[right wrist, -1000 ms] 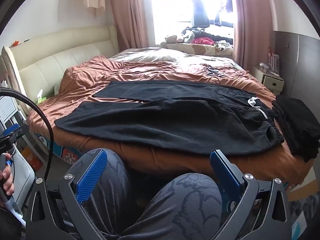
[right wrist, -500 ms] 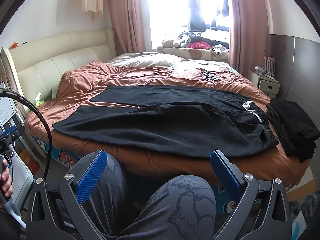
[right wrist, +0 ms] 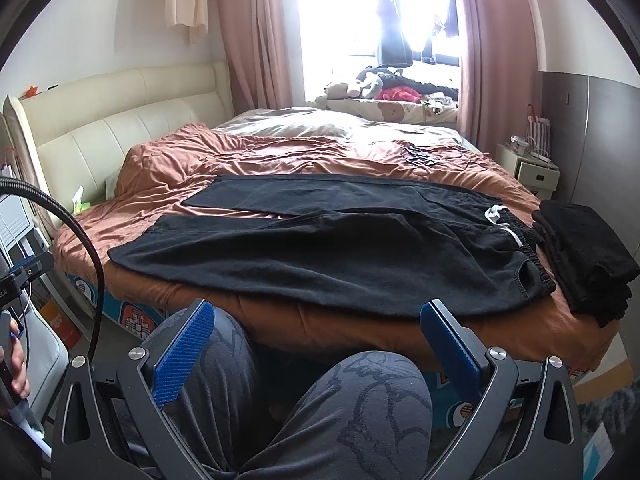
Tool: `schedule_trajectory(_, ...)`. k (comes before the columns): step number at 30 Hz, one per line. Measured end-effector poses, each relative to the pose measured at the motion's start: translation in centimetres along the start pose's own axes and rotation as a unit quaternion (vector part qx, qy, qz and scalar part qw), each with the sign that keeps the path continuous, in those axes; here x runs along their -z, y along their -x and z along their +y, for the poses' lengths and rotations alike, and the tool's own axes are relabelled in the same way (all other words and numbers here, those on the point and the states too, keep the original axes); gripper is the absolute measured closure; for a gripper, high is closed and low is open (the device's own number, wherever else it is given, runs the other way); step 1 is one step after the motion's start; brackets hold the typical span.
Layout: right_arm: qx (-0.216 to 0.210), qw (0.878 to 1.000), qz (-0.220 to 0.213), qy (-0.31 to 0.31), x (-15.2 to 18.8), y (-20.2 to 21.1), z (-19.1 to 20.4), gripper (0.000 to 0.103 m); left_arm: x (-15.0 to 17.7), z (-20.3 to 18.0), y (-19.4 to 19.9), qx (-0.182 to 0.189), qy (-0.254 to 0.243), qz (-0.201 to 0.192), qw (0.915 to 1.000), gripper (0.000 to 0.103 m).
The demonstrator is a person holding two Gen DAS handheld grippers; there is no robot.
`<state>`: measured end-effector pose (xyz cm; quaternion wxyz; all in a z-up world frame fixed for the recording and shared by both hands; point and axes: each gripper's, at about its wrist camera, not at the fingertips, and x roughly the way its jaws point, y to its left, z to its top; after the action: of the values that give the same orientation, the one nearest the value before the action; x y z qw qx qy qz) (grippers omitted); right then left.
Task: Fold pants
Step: 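Move both grippers toward the black pants lying flat on the bed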
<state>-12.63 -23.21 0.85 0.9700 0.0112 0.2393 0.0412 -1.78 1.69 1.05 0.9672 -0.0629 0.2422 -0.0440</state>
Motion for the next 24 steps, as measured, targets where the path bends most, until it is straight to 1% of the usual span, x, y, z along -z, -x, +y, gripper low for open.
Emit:
schedule_trajectory(6, 0.001, 1.0, 0.0, -0.001, 0.0, 0.0, -0.1, 0.0, 0.0, -0.6, 0.5, -0.009, -0.024, -0.009, 0.9996, 0.0)
schedule_trajectory(24, 0.002, 1.0, -0.004, -0.005, 0.3, 0.4, -0.2, 0.0, -0.5, -0.2, 1.4, -0.013, -0.025, -0.017, 0.9994, 0.0)
